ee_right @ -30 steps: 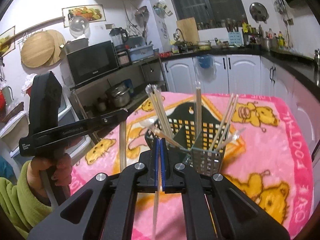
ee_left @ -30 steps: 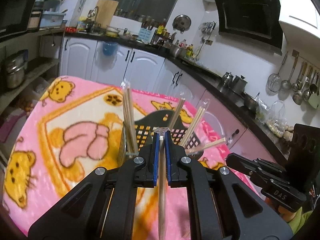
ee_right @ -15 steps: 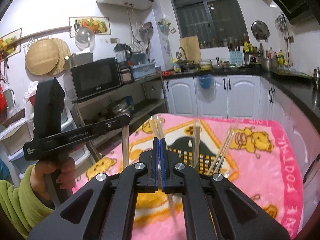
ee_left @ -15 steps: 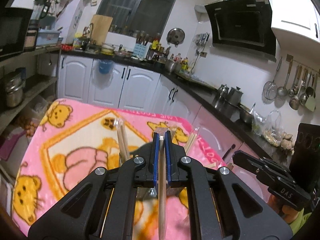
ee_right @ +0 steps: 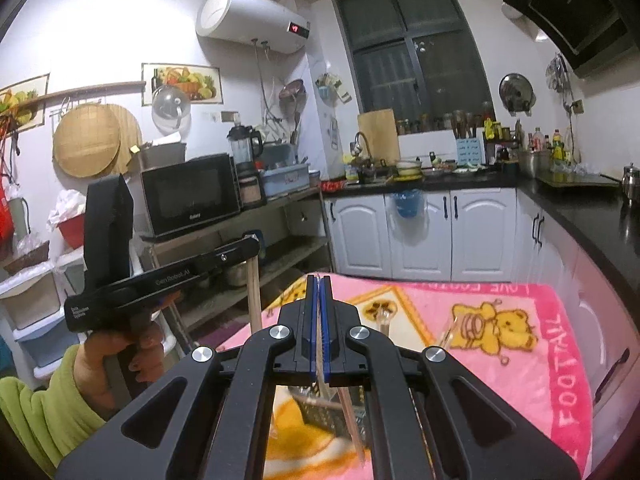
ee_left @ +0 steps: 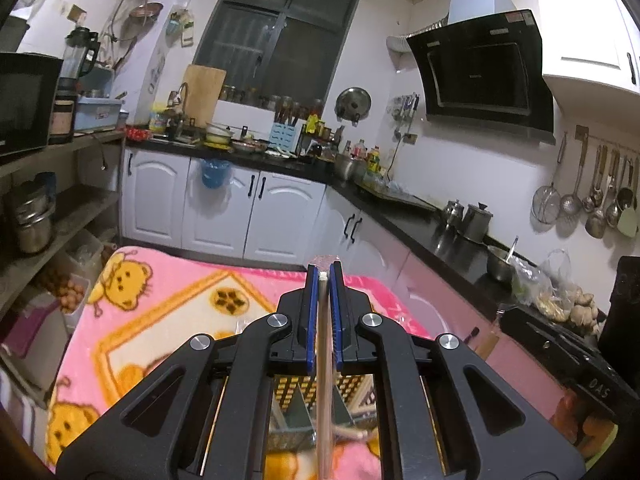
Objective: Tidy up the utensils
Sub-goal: 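Lift both held chopsticks upright and carry them above the caddy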
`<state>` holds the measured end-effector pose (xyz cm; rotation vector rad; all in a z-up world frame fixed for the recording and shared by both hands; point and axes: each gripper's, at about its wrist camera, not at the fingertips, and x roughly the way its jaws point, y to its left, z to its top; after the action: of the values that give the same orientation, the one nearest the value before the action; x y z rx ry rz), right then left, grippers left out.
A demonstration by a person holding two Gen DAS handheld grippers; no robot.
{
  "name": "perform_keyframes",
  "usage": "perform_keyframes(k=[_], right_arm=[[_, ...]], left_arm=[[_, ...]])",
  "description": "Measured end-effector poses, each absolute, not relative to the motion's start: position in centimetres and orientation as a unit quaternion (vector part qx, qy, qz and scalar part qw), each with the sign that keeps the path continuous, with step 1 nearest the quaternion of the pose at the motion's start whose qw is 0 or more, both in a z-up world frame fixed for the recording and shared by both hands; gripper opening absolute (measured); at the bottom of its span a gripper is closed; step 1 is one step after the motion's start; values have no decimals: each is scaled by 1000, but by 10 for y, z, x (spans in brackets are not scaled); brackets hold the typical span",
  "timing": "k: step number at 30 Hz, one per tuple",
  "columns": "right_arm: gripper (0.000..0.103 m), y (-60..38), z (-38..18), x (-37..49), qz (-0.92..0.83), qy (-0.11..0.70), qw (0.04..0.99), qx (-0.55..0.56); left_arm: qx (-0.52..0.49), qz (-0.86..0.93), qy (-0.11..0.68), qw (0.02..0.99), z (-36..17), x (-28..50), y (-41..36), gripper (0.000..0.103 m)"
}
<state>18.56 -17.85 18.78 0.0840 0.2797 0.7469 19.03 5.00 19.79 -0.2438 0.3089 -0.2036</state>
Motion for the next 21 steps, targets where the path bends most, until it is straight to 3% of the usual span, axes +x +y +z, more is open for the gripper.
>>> perform_keyframes(k=[21], right_arm=[[2, -172, 202, 243, 332, 121, 934, 57]], left_arm=[[-102, -62, 142, 983, 201, 254, 42, 3]])
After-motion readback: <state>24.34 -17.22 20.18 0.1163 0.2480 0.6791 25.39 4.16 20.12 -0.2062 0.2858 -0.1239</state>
